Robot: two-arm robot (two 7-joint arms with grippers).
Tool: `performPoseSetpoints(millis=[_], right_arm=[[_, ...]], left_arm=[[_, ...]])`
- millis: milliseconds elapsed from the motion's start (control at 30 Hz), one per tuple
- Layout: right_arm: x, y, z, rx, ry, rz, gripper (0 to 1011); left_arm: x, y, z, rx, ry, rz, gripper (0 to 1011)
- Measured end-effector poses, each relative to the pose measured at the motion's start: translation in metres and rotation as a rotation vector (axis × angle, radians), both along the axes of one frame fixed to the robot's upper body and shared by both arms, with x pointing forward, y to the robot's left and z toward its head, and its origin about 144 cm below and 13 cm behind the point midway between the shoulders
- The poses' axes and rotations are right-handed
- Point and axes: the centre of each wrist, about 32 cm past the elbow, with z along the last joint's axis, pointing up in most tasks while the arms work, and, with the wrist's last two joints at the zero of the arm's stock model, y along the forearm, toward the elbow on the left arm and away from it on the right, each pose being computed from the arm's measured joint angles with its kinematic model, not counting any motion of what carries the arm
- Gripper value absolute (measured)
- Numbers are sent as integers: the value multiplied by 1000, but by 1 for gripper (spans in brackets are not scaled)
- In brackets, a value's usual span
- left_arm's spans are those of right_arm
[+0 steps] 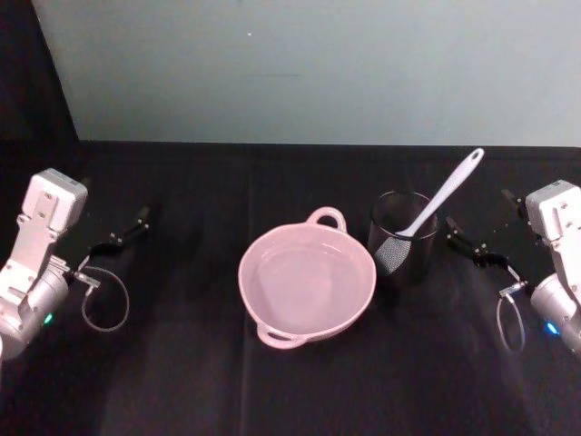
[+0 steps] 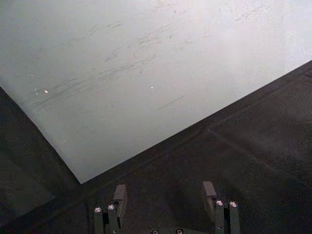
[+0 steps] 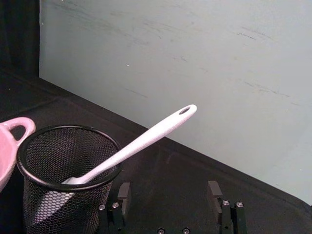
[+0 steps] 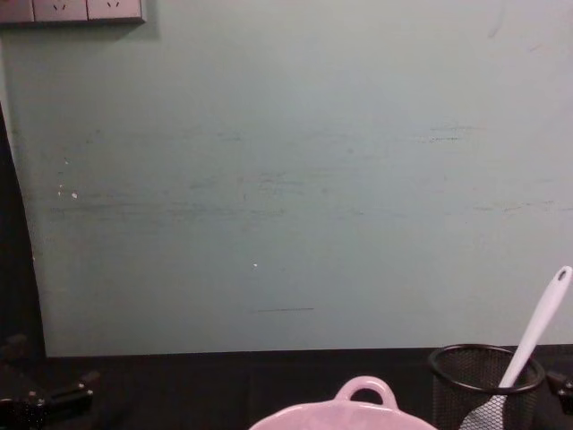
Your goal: Use the one hand to pick up the spoon and stir the clear water in the bowl.
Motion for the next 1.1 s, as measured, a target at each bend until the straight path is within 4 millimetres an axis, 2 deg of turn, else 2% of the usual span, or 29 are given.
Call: performPoseSetpoints(millis=[333, 600, 800, 1000, 1100], right_arm=[[-2, 0, 2, -4, -2, 2, 1003], [-31, -9, 12, 63, 5, -18, 1003], [-39, -14, 20, 268, 28, -4, 1003], [-28, -13, 25, 533, 98, 27, 1003], [-15, -12, 25, 712, 152, 51, 1003]], left_arm=[[0, 0, 0, 0, 0, 0, 1011], [0, 0, 0, 0, 0, 0, 1011], [0, 0, 0, 0, 0, 0, 1011], [0, 0, 0, 0, 0, 0, 1011], [0, 0, 0, 0, 0, 0, 1011]])
